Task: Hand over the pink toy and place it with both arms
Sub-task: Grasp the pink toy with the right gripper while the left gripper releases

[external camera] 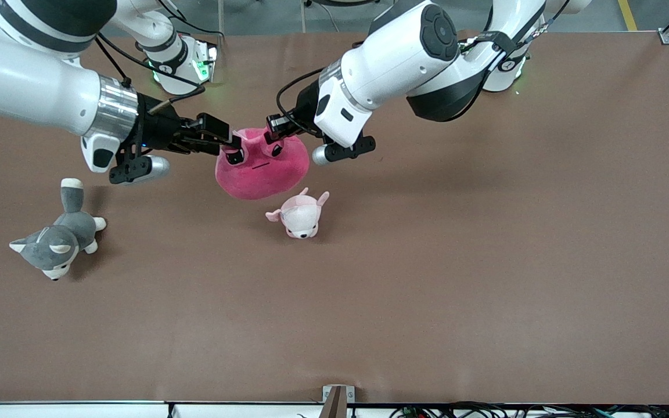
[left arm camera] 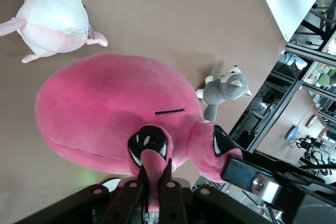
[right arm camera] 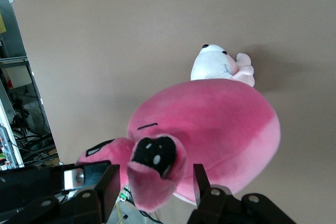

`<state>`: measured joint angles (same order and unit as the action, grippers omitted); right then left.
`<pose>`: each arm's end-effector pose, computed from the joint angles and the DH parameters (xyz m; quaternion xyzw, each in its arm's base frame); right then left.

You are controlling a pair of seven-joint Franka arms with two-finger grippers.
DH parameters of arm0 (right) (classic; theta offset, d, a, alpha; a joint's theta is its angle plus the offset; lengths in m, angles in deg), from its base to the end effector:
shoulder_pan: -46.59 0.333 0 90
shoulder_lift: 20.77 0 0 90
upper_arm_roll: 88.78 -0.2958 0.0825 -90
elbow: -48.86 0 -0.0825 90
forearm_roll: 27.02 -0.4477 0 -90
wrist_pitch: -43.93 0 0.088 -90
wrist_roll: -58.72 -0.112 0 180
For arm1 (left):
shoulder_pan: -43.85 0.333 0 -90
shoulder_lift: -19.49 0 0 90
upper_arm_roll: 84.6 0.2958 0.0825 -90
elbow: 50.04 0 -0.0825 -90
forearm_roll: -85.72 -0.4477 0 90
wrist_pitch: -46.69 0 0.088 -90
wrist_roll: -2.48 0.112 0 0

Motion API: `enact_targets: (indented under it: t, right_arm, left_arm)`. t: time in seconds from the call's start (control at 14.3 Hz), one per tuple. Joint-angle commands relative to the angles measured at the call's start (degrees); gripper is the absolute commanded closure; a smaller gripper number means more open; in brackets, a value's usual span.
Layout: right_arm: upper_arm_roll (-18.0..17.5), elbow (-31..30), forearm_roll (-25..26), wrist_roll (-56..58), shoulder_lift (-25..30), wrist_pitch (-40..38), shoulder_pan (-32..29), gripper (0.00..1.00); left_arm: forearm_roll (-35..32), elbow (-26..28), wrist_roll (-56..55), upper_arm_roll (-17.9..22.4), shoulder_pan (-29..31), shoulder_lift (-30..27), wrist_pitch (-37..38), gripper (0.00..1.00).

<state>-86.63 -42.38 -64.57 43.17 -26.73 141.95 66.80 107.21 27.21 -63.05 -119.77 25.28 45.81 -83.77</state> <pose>0.6080 0.2625 0.5537 -0.9481 0.0217 0.0851 0.3056 0.5228 -0.5752 0.5332 0.8948 0.2280 -0.1133 0.3667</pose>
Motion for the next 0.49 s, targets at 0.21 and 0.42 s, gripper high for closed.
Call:
enact_targets:
  t: [0.21,0.42]
  right_arm:
    - [0.5,0.6,1.2,-0.4,-1.0,0.4,1.5,0.51]
    - [0.5,0.5,1.1,-0.1,-1.0,0.0,1.4,0.92]
  left_arm:
    - [0.7,-1.6,-0.1,-0.2,-0.5,0.3,-1.3,1.0]
    - [0.7,-1.7,-0.2,-0.2,-0.9,0.4,-2.1,1.0]
